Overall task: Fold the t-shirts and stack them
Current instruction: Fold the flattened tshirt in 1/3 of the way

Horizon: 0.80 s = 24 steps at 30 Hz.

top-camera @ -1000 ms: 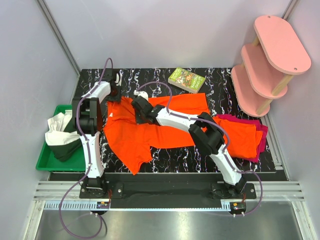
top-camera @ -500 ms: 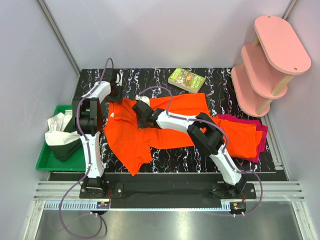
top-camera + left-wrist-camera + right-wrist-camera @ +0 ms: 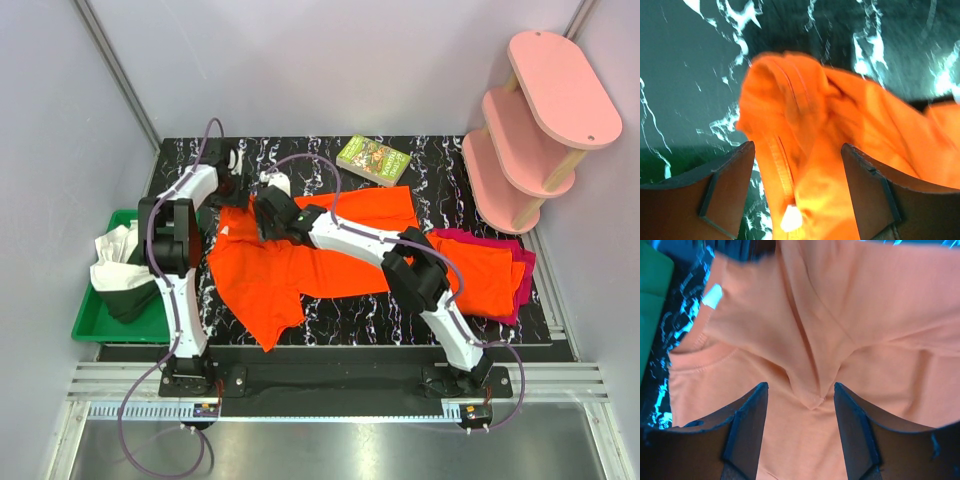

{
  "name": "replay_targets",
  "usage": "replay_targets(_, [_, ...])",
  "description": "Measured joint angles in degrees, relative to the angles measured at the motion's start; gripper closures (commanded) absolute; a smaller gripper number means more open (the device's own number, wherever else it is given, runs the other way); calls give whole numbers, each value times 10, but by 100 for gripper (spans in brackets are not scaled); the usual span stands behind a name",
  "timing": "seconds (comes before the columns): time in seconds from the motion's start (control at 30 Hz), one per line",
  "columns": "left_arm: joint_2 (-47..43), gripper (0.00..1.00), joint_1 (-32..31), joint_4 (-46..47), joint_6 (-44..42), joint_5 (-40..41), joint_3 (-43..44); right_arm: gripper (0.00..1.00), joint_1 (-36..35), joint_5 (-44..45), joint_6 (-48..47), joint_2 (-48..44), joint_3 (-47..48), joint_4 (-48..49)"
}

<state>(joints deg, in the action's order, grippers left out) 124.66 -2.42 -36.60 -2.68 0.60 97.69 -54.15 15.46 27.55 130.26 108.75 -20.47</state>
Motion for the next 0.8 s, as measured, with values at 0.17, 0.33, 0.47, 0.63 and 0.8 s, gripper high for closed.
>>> replay_targets(0.17, [-66, 23, 0, -9, 0, -13, -54, 43, 16, 12, -5, -10, 6, -6])
replay_targets(0.33, [-139, 24, 8, -10, 0, -25, -100, 49, 94, 16, -17, -9, 7, -25])
replay_targets(0.47, [-152, 27, 12, -9, 0, -32, -107, 51, 153, 35, -30, 9, 34, -36])
replay_targets(0.63, [-84, 28, 11, -15, 1, -32, -43, 51, 195, 50, -29, 20, 35, -57])
replay_targets(0.8, [-42, 29, 5, -19, 1, -32, -21, 52, 225, 65, -21, 20, 1, -64])
